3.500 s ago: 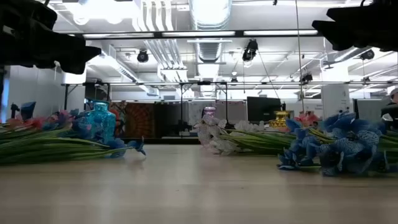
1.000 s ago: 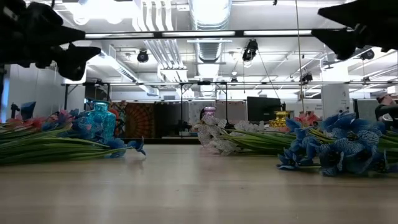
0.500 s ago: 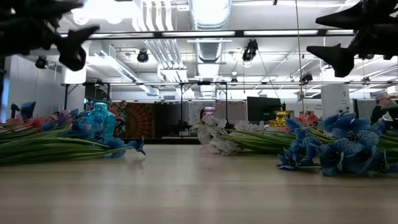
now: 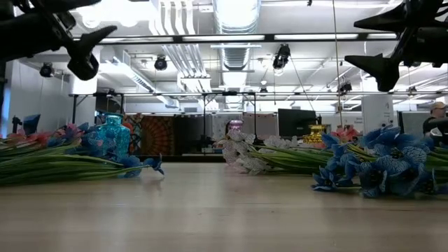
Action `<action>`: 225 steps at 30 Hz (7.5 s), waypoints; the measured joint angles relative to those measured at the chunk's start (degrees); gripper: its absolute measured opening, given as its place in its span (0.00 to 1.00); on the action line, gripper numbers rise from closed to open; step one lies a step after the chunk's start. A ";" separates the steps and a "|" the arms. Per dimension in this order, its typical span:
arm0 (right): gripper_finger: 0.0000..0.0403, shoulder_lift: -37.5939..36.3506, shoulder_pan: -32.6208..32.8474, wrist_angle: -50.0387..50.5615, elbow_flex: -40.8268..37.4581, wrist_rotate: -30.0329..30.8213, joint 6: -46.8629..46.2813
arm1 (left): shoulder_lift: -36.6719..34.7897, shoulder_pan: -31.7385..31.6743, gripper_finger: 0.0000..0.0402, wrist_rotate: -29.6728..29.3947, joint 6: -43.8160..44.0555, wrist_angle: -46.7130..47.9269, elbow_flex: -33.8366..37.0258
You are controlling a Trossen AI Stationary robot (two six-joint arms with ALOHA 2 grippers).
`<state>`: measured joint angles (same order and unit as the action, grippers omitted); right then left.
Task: Sort flowers into vase by color
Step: Put the white flowers into the pink vase
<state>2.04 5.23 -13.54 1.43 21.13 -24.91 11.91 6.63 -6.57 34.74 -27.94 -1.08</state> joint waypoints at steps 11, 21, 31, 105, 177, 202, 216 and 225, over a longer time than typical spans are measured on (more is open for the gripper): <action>0.85 1.08 0.00 -1.49 0.02 7.06 2.97 | 17.83 4.66 0.49 0.05 -4.00 -22.60 -2.01; 0.85 4.83 -0.03 -1.97 0.02 15.48 0.88 | 30.84 6.37 0.49 -0.35 -17.87 -12.09 -18.13; 0.85 19.61 -0.02 0.85 10.27 9.92 3.34 | 38.10 6.28 0.49 -19.57 -19.28 33.01 -35.38; 0.06 89.26 -0.02 49.51 50.58 -4.42 -21.11 | 39.44 6.24 0.49 -12.59 -34.42 24.26 -34.80; 0.03 66.51 13.11 -59.95 12.33 -11.30 36.32 | 48.75 6.76 0.49 -24.26 -27.43 11.06 -34.75; 0.03 73.28 3.29 -66.03 22.19 -10.71 36.85 | 48.40 6.78 0.49 -22.44 -30.47 15.57 -34.78; 0.03 83.51 -9.88 -65.49 36.82 -10.63 33.01 | 41.08 7.09 0.49 -22.38 -29.68 34.70 -34.78; 0.03 82.28 -19.98 -43.91 49.58 -10.64 32.96 | 38.11 7.09 0.49 -22.43 -30.45 39.01 -34.78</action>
<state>84.32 -14.75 -57.45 51.01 10.49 8.05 50.02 13.72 -29.00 4.29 11.07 -35.86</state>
